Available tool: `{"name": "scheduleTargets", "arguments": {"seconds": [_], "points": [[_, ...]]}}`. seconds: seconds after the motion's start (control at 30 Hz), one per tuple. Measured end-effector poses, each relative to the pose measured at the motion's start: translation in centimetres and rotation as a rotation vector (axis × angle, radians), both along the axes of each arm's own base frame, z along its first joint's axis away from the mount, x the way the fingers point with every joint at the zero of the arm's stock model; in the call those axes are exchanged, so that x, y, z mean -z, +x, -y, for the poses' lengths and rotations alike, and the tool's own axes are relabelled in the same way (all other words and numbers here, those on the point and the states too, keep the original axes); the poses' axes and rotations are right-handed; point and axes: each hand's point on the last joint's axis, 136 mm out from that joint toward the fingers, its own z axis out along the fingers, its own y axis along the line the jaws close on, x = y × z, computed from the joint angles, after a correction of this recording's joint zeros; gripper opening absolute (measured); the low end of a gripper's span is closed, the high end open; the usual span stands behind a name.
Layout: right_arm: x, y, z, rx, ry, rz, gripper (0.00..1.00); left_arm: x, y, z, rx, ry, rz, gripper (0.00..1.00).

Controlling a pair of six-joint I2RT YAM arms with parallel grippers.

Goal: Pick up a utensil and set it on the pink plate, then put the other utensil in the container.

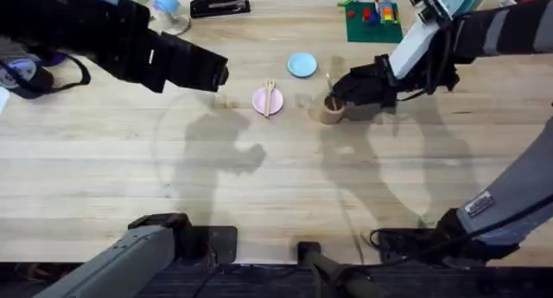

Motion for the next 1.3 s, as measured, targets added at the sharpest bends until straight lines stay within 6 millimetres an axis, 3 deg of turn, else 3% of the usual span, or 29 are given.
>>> {"name": "scheduleTargets", "arguments": {"seconds": [0.2, 0.33, 0.47, 0.7, 0.93, 1.03, 1.23, 1.3], "points": [[0.0, 0.0, 0.0, 0.000, -0.001, -0.001, 0.038, 0.0, 0.0, 0.0, 0.000, 0.000, 0.000, 0.992], [0.1, -0.1, 0.0, -0.002, -0.007, -0.001, 0.232, 0.0, 0.0, 0.0, 0.000, 0.000, 0.000, 0.993], [0.1, -0.1, 0.0, -0.003, -0.006, -0.003, 0.330, 0.0, 0.0, 0.0, 0.000, 0.000, 0.000, 0.993], [-0.1, -0.2, -0.1, -0.002, 0.005, -0.012, 0.331, 0.0, 0.0, 0.0, 0.000, 0.000, 0.000, 0.993], [0.1, -1.1, 0.0, -0.008, -0.021, -0.076, 0.207, 0.0, 0.0, 0.0, 0.000, 0.000, 0.000, 0.993], [-0.2, -1.8, 0.3, -0.020, -0.083, -0.090, 0.211, 0.0, 0.0, 0.0, 0.000, 0.000, 0.000, 0.993], [-2.6, -2.0, 1.0, -0.027, -0.178, 0.005, 0.336, 0.0, 0.0, 0.0, 0.000, 0.000, 0.000, 0.993], [-3.7, -2.1, 1.1, -0.022, -0.194, 0.043, 0.494, 0.0, 0.0, 0.0, 0.000, 0.000, 0.000, 0.993]]}}
